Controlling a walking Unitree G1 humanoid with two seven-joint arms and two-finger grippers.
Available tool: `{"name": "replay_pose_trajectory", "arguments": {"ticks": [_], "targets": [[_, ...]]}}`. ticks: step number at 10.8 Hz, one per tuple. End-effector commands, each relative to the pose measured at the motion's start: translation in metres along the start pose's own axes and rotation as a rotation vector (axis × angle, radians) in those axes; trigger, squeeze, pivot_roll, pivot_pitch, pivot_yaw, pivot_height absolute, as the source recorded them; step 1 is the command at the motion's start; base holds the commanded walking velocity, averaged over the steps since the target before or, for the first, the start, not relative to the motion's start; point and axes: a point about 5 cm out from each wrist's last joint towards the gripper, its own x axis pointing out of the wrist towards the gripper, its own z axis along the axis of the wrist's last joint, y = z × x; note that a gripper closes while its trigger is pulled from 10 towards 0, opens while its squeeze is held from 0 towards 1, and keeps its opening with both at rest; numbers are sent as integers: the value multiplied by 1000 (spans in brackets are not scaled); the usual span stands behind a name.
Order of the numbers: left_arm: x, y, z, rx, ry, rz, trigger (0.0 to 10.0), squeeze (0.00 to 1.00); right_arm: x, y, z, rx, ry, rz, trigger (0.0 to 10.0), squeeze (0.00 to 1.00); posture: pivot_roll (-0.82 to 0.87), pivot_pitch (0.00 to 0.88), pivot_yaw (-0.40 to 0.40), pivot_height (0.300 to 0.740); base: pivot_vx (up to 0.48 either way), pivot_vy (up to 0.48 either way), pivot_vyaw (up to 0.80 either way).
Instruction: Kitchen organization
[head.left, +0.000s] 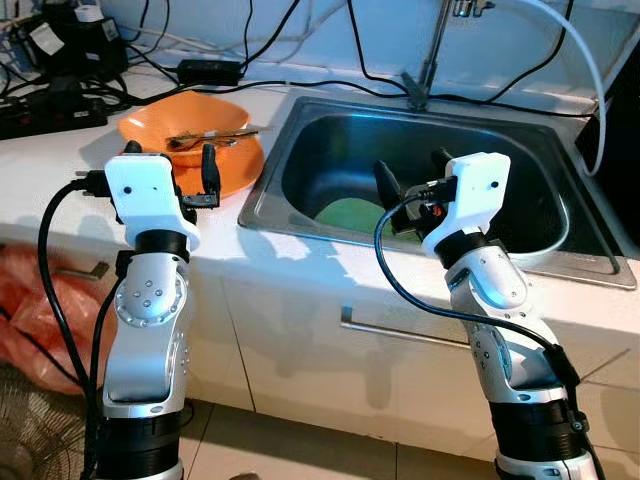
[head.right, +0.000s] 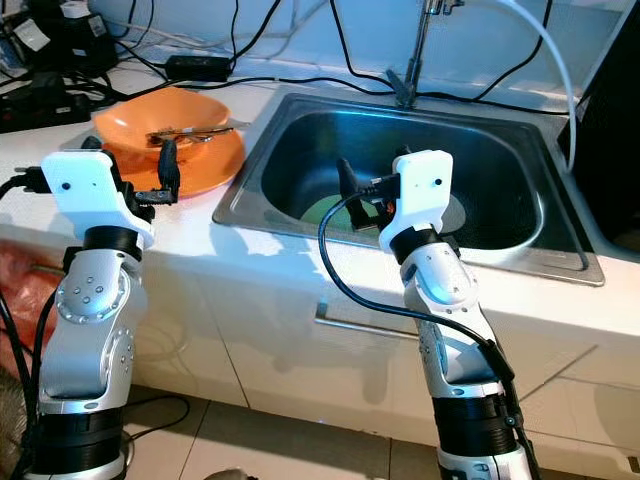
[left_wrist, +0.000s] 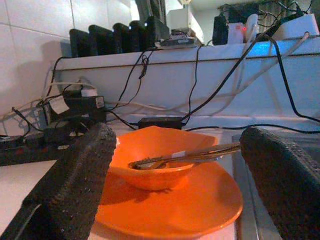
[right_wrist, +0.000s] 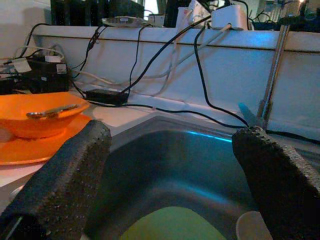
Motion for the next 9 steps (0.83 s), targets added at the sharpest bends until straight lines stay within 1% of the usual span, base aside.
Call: {"name": "replay_pose_trajectory", "arguments": {"ticks": [1, 2, 5, 9], "targets": [[1, 0, -5, 8, 30, 13, 10000, 0, 0, -2, 2, 0, -9, -1, 10000, 67, 57, 77, -17, 740, 0, 274, 0], [1, 0, -5, 7, 31, 11, 10000, 0, 1, -1, 2, -1, -9, 0, 10000, 67, 56, 76, -18, 740, 0, 480, 0], [0, 0, -6, 11, 40, 13, 10000, 0, 1, -1, 2, -1, -10, -1, 10000, 63, 57, 77, -16, 740, 0, 323, 0], [0, -4, -4, 9, 27, -11, 10000, 0, 0, -2, 2, -1, -6, -7, 10000, 67, 54, 80, -12, 740, 0, 0, 0]]}}
